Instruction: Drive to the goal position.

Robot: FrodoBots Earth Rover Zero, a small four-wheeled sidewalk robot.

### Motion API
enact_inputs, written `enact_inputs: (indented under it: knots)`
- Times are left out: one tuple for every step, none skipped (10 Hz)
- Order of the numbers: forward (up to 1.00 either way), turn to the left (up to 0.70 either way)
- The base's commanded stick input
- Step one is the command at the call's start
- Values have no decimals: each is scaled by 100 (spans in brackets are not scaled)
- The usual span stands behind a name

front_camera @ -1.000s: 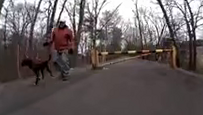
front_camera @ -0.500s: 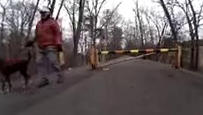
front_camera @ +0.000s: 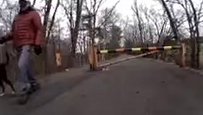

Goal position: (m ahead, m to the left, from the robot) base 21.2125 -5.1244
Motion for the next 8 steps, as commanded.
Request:
enact_inputs:
  knots:
    - [70, 35]
    - [70, 35]
    - [70, 35]
    - [70, 35]
    - [70, 35]
    - [70, 0]
    - [70, 0]
    - [70, 0]
